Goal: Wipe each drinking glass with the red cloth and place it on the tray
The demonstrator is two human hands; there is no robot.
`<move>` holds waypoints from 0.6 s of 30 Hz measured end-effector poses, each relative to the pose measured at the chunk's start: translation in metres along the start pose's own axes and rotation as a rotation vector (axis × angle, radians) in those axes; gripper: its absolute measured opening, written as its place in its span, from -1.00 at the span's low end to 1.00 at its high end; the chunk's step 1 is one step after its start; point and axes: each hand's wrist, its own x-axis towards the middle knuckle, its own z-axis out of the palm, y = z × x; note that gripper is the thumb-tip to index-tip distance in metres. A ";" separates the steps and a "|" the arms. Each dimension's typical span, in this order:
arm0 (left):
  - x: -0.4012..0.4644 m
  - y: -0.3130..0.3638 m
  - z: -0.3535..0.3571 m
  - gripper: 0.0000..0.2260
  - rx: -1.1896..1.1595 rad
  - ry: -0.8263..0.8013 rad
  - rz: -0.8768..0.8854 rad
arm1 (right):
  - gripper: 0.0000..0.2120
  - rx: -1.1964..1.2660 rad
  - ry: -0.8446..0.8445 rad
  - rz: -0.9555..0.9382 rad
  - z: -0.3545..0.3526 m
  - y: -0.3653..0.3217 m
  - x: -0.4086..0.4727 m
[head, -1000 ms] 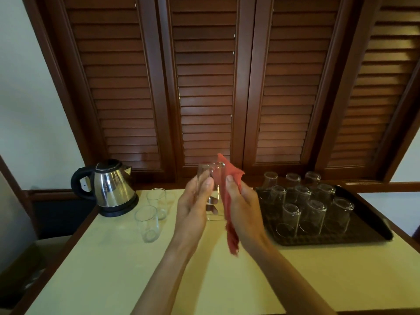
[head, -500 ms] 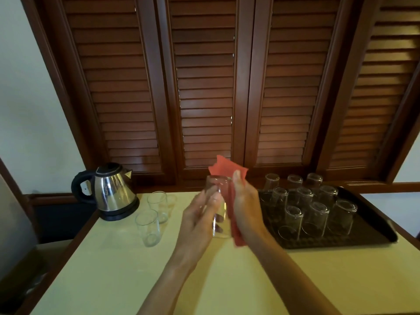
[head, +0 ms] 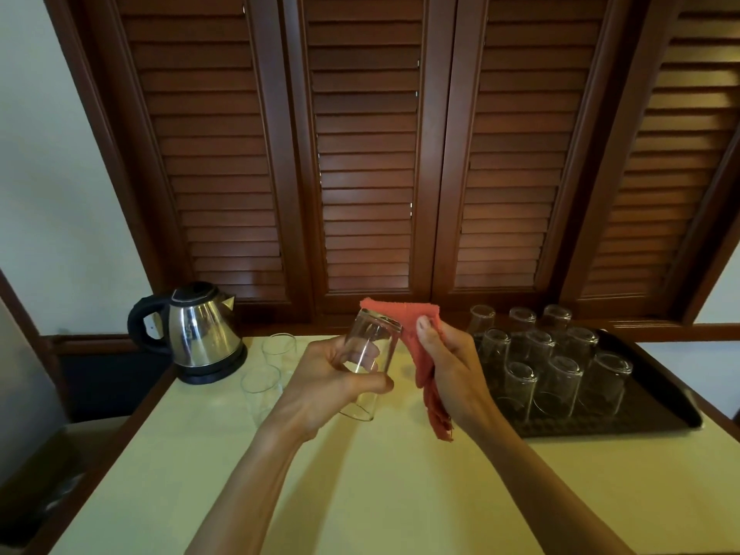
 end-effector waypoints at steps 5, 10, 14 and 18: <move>0.005 -0.003 0.005 -0.74 0.081 0.037 0.012 | -0.73 -0.093 -0.093 -0.047 0.005 -0.011 0.010; -0.002 -0.003 0.002 -0.64 -0.065 0.002 -0.009 | -0.55 0.147 0.045 0.035 0.017 0.007 -0.012; -0.005 -0.011 0.010 -0.38 -0.187 -0.056 -0.004 | -0.58 0.247 0.028 0.260 0.019 -0.002 0.003; 0.009 -0.001 0.006 -0.30 -0.331 0.175 0.024 | -0.58 0.244 0.109 0.257 0.043 0.008 -0.024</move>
